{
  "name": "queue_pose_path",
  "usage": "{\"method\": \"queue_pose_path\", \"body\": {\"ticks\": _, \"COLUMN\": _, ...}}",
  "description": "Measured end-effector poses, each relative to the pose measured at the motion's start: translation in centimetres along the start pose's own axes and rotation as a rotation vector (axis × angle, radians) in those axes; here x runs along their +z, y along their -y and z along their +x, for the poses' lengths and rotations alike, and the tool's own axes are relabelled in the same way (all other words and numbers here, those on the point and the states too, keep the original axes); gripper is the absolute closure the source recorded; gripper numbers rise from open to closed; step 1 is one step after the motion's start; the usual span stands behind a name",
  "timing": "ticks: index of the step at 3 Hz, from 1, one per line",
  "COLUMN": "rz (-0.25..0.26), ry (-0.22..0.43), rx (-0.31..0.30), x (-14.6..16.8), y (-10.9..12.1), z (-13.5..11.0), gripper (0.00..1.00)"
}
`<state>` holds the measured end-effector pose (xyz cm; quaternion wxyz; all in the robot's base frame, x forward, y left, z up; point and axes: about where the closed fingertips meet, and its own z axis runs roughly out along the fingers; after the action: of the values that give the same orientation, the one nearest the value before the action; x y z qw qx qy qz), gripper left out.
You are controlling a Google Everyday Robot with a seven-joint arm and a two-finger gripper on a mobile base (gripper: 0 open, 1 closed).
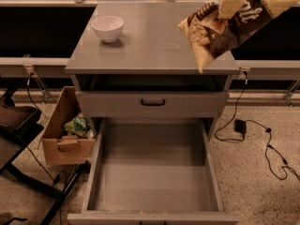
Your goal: Pick brown chip bag from middle drawer and place on counter
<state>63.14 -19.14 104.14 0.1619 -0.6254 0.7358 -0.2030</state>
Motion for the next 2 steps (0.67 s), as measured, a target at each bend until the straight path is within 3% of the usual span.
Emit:
{"method": "queue_pose_path", "body": {"ticks": 1, "rz": 0.041, "ry": 0.000, "rx": -0.005, "x": 2.3, "y": 4.2, "z": -0.4, "gripper": 1.00}}
{"method": "queue_pose_path", "body": {"ticks": 2, "rz": 0.069, "ry": 0.033, "rx": 0.023, "x": 6.5, "y": 8.1, "z": -0.6, "gripper": 1.00}}
